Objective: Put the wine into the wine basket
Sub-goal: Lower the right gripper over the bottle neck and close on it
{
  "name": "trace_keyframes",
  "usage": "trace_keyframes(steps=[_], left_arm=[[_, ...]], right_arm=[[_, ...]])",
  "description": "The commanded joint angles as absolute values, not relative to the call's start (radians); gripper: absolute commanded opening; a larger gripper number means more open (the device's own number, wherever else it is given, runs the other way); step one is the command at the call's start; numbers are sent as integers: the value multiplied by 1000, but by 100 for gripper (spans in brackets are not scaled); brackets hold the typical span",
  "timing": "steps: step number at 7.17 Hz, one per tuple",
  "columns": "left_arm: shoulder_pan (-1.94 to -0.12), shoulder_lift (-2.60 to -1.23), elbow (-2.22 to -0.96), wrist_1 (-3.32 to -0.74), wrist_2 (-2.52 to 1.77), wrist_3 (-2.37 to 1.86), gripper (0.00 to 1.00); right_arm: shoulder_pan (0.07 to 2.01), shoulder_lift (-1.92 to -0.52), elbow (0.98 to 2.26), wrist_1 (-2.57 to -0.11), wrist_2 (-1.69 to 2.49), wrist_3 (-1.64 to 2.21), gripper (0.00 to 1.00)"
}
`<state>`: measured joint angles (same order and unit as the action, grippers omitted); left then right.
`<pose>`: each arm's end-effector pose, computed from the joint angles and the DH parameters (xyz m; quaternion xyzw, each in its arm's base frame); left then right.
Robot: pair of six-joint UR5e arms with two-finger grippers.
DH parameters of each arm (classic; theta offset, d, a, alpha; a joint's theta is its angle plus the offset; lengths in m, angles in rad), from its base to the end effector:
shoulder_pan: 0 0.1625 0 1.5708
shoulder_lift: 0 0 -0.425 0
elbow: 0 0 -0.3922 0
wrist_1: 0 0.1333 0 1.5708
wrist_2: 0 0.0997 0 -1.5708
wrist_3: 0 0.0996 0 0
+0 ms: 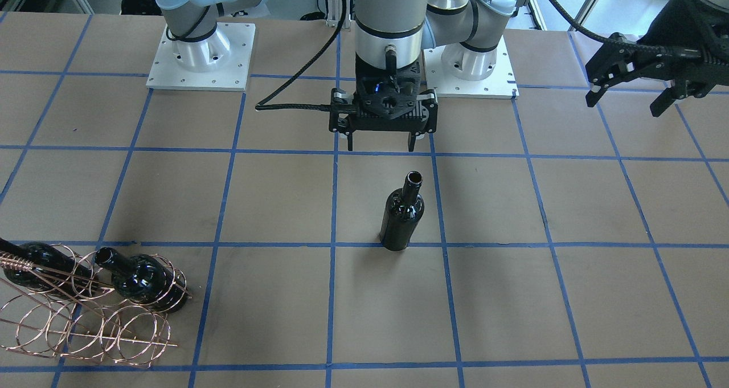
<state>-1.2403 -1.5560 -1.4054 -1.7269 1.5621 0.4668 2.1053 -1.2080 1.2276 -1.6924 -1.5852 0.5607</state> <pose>0.0294 -0.4991 0.5606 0.0681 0.9976 -0.0128 0.0007 0.4458 -0.4941 0.4632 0.0134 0.9986 -0.0473 0.0204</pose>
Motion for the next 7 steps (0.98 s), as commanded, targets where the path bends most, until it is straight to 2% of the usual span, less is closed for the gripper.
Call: trace_keyframes(steps=[1, 4, 7], left_arm=[[-1218, -1555, -1407, -1727, 1559, 476, 100], [-1221, -1549, -1416, -1729, 1559, 476, 100], [-1223, -1546, -1422, -1730, 1557, 474, 100]], right_arm=[[2148, -1158, 1206, -1722, -1582, 601, 100], [2148, -1074, 1204, -1836, -1571, 586, 98], [2146, -1045, 1201, -1836, -1588, 552, 98]])
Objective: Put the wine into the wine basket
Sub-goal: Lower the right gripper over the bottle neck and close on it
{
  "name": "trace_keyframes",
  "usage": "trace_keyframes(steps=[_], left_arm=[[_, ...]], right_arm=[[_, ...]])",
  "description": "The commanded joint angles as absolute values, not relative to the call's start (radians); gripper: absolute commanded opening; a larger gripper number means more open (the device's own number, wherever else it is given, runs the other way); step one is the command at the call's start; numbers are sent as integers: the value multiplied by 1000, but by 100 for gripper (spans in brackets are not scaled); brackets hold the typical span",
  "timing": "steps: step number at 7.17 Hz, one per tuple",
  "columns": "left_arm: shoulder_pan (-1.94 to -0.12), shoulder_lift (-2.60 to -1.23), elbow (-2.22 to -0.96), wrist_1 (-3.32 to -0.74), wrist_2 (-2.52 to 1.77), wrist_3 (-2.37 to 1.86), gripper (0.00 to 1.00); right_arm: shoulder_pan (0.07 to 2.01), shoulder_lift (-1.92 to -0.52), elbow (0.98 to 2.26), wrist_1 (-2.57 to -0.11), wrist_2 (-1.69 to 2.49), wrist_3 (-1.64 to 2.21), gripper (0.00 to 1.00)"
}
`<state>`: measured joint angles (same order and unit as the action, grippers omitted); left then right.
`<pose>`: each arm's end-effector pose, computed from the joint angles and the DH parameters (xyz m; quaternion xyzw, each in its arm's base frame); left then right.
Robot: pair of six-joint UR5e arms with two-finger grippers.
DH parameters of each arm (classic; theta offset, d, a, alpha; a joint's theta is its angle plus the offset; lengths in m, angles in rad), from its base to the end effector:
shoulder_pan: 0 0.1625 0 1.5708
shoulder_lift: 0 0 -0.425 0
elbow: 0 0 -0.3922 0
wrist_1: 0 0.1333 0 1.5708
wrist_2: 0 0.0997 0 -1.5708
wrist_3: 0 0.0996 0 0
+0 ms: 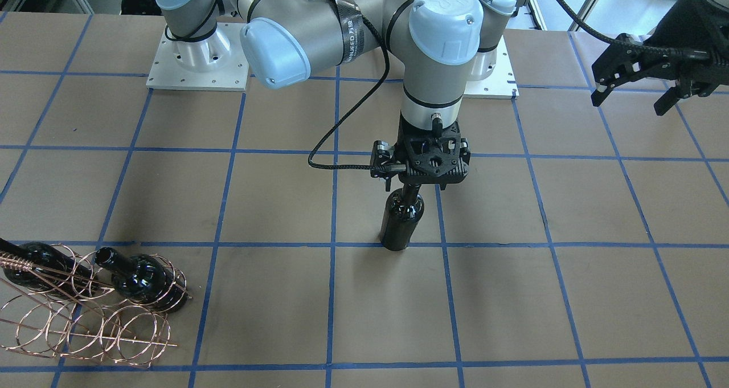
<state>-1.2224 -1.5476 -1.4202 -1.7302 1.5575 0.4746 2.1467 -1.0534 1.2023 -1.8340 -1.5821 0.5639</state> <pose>0.0365 -0.4948 0.5571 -0.0631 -0.9980 0.0093 0.0032 0.4967 -0.5222 0.3861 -0.0057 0.9983 -0.0511 0.0261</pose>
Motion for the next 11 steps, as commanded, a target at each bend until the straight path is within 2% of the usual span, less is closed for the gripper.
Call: trace_keyframes(steps=[1, 2, 4, 5, 6, 8, 10, 11], left_arm=[[-1223, -1546, -1422, -1730, 1557, 476, 100], [-1223, -1546, -1422, -1730, 1557, 476, 100], [-1223, -1546, -1424, -1730, 1542, 476, 100], [-1223, -1546, -1424, -1730, 1533, 476, 100], [-1223, -1546, -1425, -1732, 1532, 476, 100], [-1224, -1542, -1431, -1732, 1531, 476, 100], [-1223, -1539, -1437, -1730, 1529, 476, 100], [-1223, -1539, -1439, -1730, 1529, 476, 100]], right_arm=[[2146, -1045, 1204, -1836, -1583, 552, 96], [2146, -1040, 1206, -1836, -1577, 552, 84], [2137, -1040, 1206, -1835, -1575, 552, 82], [2134, -1040, 1206, -1835, -1575, 554, 75], [2134, -1040, 1212, -1835, -1575, 554, 73], [2134, -1045, 1213, -1833, -1574, 555, 60], [2134, -1043, 1213, -1832, -1572, 555, 60], [2134, -1040, 1215, -1832, -1571, 555, 52]])
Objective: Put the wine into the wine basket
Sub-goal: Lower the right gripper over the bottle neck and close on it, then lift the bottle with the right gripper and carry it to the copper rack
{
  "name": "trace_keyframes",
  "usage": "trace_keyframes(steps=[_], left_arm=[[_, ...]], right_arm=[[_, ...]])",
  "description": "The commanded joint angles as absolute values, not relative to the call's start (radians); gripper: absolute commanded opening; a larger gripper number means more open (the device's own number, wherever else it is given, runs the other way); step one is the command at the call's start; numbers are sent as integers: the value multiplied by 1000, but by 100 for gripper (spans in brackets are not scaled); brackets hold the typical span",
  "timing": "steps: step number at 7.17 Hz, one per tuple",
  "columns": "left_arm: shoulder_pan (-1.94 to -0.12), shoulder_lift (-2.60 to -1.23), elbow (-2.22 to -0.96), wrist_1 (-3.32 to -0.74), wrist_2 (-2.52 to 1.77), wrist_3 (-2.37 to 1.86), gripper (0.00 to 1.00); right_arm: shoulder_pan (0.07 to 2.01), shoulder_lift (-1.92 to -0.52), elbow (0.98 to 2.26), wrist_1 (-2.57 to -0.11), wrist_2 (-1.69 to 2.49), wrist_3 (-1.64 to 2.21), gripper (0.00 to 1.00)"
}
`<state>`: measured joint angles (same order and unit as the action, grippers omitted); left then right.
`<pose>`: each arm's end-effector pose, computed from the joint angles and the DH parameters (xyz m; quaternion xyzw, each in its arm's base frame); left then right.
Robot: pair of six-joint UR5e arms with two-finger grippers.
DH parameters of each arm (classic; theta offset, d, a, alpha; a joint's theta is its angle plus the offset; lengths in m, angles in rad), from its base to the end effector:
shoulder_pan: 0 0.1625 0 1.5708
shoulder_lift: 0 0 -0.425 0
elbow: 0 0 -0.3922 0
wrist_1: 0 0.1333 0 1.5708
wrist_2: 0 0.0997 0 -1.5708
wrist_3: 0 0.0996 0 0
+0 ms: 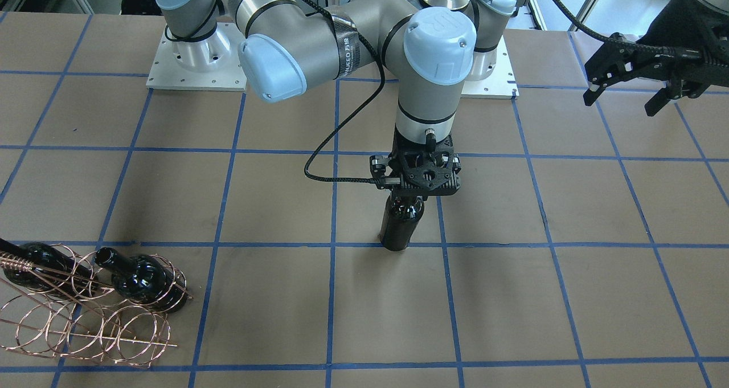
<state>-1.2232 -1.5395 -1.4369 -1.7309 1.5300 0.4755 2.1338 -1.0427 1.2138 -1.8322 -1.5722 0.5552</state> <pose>0.0322 -0.4922 0.5528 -0.0639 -0.9977 0.0105 0.0177 0.4910 -0.5284 0.3726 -0.0039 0.9990 -0.0386 0.0233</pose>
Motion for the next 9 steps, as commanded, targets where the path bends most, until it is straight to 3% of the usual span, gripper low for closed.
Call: trace_keyframes(steps=[1, 3, 9], left_arm=[[-1223, -1540, -1439, -1730, 1529, 476, 100], [-1223, -1539, -1439, -1729, 1529, 476, 100], [-1262, -1532, -1437, -1729, 1508, 384, 100]], right_arm=[[2134, -1040, 1215, -1829, -1572, 555, 29], [2134, -1040, 1213, -1827, -1572, 554, 0], [2057, -1093, 1213, -1768, -1589, 403, 0]])
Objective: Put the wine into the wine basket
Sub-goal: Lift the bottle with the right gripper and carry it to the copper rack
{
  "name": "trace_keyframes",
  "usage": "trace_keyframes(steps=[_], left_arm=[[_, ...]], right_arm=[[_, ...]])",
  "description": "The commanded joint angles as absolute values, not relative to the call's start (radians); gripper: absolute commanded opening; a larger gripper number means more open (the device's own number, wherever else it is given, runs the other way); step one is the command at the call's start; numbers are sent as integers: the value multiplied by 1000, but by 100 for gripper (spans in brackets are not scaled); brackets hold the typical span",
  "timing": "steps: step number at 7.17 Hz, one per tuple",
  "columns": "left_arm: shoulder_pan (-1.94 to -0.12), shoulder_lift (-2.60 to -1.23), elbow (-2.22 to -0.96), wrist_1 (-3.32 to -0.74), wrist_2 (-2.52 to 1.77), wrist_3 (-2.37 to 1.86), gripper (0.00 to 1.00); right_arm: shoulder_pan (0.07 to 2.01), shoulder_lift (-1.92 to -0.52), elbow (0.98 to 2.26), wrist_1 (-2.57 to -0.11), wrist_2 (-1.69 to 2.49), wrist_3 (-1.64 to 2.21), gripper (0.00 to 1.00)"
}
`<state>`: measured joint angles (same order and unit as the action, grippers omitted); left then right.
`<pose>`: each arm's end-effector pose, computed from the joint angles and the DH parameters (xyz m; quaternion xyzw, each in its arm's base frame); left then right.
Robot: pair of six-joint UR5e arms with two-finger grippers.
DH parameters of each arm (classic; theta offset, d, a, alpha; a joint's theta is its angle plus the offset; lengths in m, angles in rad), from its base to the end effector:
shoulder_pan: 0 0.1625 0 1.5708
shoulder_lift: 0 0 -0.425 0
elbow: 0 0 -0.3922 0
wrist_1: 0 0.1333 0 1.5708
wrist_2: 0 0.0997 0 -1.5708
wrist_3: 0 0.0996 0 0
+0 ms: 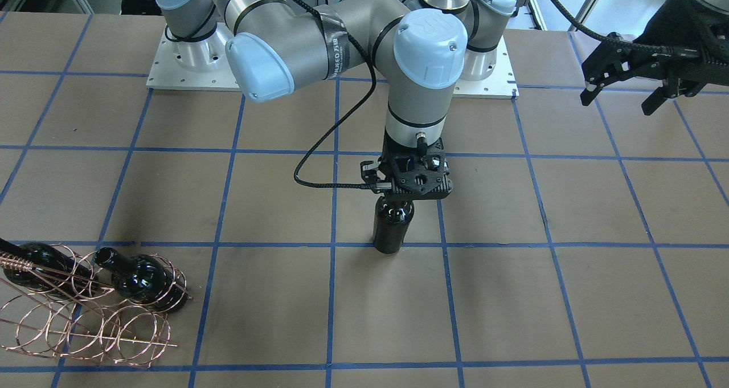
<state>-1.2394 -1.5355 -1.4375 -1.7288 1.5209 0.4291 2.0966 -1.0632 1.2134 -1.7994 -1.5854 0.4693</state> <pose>0.0230 -0.4917 0.5546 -0.0489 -0.9985 0.0142 0.0212 0.4662 -0.5406 0.3838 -0.0279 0.9988 -0.0379 0.0123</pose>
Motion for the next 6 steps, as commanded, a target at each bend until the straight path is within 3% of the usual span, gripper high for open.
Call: trace_keyframes(steps=[1, 6], left_arm=[[-1313, -1532, -1437, -1727, 1512, 311, 100], [-1693, -1566, -1451, -1622, 1602, -167, 100]], right_arm=[[1999, -1159, 1213, -1687, -1589, 314, 0], [1657, -1417, 1216, -1428, -1640, -119, 0]])
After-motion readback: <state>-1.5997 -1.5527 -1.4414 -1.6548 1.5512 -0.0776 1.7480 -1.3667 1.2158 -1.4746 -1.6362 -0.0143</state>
